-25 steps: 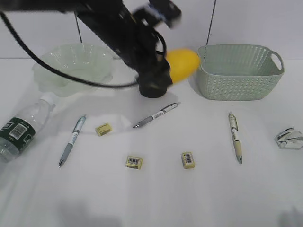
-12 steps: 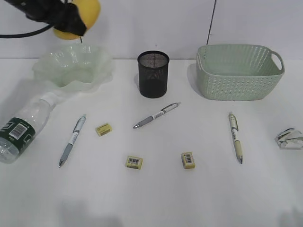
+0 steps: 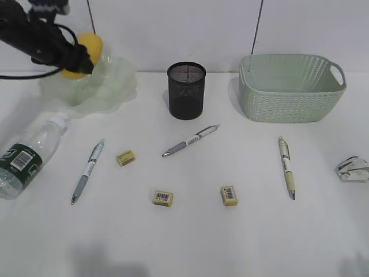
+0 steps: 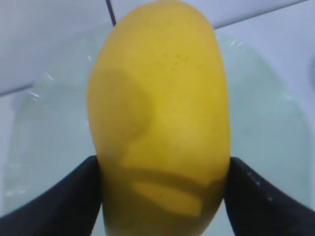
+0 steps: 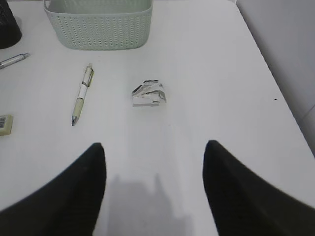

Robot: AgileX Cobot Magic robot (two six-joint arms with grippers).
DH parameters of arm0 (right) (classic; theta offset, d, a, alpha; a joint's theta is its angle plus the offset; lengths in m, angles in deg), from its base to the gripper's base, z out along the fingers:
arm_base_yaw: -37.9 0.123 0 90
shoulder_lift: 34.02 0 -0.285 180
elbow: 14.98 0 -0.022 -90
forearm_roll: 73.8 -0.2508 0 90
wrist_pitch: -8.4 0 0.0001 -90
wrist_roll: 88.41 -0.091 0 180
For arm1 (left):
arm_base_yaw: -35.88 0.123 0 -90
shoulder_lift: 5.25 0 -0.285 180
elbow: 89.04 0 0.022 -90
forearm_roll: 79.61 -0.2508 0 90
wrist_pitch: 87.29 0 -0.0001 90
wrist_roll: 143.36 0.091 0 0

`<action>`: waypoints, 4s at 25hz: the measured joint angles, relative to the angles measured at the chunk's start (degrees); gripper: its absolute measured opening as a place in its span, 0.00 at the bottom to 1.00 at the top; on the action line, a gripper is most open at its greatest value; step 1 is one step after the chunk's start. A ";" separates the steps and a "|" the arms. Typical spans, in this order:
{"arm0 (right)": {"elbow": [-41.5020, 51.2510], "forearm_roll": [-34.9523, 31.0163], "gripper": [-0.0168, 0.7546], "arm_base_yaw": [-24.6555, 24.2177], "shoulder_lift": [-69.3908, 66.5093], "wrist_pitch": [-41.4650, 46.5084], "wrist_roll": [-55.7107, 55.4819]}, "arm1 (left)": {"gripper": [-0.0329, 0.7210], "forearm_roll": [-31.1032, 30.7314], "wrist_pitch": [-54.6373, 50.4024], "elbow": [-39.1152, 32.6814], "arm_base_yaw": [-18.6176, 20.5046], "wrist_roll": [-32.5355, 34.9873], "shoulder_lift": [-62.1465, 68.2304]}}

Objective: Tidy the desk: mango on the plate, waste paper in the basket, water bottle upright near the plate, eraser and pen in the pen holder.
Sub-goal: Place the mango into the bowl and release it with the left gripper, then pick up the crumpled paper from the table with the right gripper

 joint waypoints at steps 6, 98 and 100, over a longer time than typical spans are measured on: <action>0.00 0.00 0.66 0.00 0.00 0.00 0.00 | 0.79 2.37 5.04 0.00 0.00 0.00 5.60; -23.44 7.10 0.79 0.07 -105.65 -28.98 -27.90 | 0.70 -19.00 -36.76 -60.49 0.49 -27.19 -121.04; -23.50 7.95 0.79 0.07 -106.54 -30.17 -28.91 | 0.70 -19.00 -36.76 -60.49 0.67 -27.19 -121.04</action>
